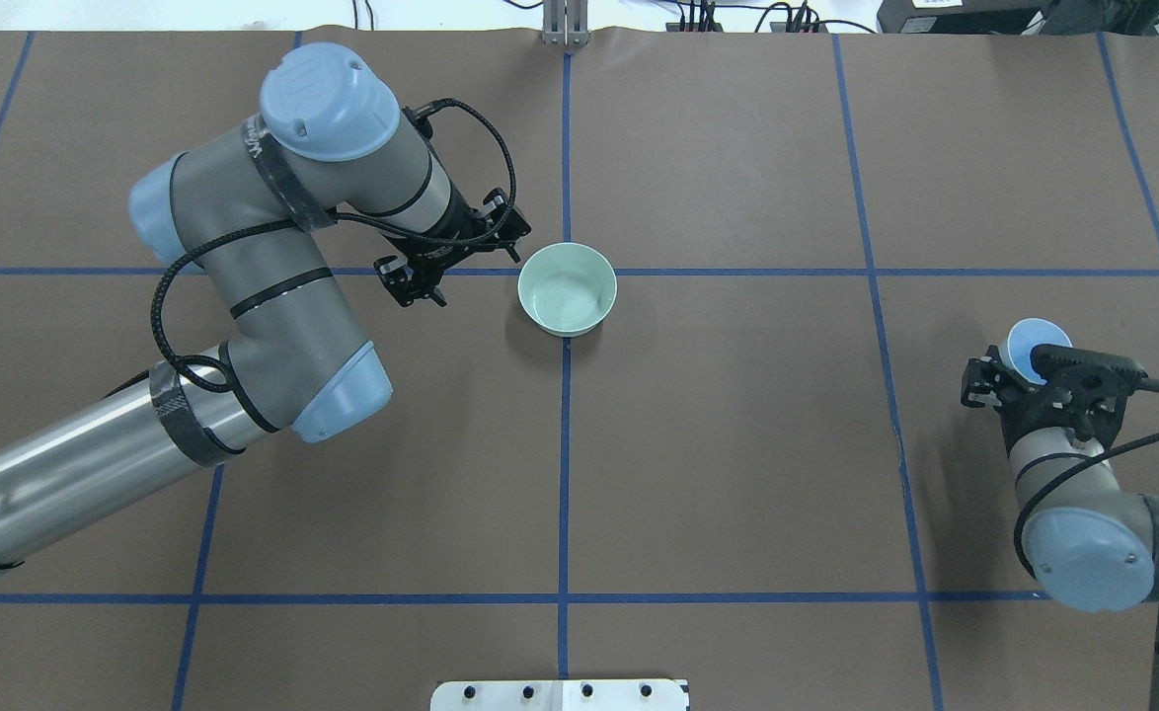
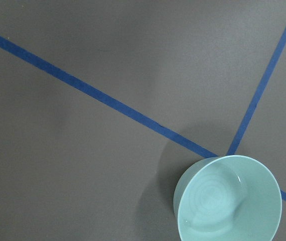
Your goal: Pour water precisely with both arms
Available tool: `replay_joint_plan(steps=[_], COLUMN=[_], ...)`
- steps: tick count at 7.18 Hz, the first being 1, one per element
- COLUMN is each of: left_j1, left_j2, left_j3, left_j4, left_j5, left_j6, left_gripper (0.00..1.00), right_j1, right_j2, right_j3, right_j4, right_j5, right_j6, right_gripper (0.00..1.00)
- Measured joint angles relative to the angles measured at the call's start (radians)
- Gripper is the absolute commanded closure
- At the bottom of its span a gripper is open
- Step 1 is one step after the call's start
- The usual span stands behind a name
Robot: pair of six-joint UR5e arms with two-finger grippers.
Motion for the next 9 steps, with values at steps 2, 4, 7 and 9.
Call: replay_joint_plan(steps=[2,4,7,9], left_j1=[-0.033,-0.062,-0.136,-0.206], left_j2=[0.005,0.065,0.174,0.222], left_j3=[-0.028,-0.081,-0.119,-0.126], left_j4=[0.010,0.021,0.022,0.019], left_j5=[-0.006,-0.008,-0.022,-0.094], left_j6=[0.033,0.126,0.319,0.408], left_gripper=[0.00,0.00,0.00,0.00], right_j1=[0.106,0.192,0.228,0.232], right_j2=[0.032,0.147,0.377,0.538], right_j3=[0.045,0.069,0.042,-0.068], right_j4=[0.216,0.284,0.289,0.257], right_j5=[0.118,0.241,0.378,0.464], right_j6=[-0.227,-0.440,-0.816,-0.971], right_gripper=[1.00,1.00,1.00,1.00])
